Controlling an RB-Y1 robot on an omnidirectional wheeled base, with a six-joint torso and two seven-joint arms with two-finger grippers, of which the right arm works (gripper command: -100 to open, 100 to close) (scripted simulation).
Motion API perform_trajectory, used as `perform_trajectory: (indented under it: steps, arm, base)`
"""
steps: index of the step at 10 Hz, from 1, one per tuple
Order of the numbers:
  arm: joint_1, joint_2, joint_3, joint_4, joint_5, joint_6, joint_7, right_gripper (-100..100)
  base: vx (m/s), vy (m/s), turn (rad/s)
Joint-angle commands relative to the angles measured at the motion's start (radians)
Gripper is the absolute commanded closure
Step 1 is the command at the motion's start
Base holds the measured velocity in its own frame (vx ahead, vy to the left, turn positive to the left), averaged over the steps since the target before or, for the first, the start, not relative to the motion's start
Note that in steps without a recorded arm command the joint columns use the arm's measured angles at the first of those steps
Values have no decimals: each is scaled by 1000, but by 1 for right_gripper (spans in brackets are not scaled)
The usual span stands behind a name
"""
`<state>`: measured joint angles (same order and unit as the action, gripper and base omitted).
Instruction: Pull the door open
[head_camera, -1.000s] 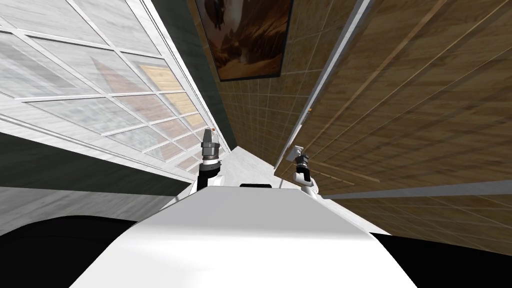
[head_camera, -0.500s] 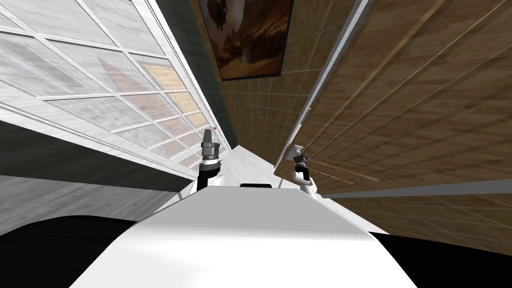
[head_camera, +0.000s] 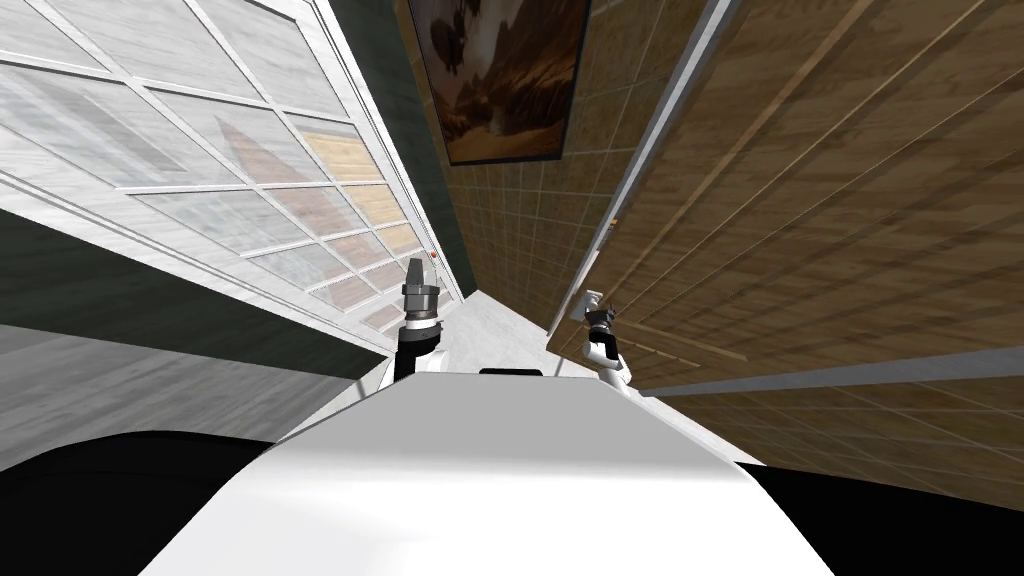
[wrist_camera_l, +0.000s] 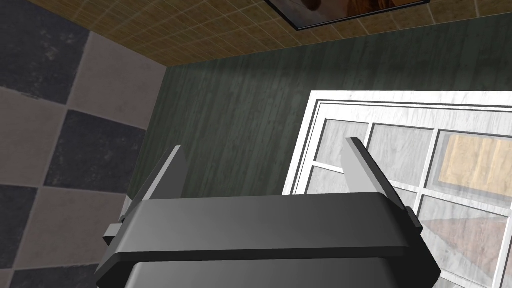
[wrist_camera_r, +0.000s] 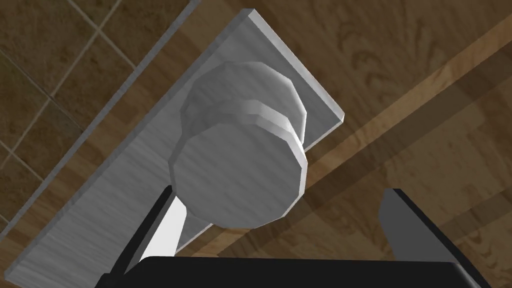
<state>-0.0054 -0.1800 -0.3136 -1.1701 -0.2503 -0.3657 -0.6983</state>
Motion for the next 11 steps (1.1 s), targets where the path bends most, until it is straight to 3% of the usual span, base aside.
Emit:
perform_trajectory:
  steps: [1, 11]
  arm:
    - [4, 19, 6, -20, -25, 7, -41, -100]
    - [20, 126, 8, -105, -187, 38, -275, -100]
  base:
    - [-96, 9, 98]
    - [-96, 4, 38]
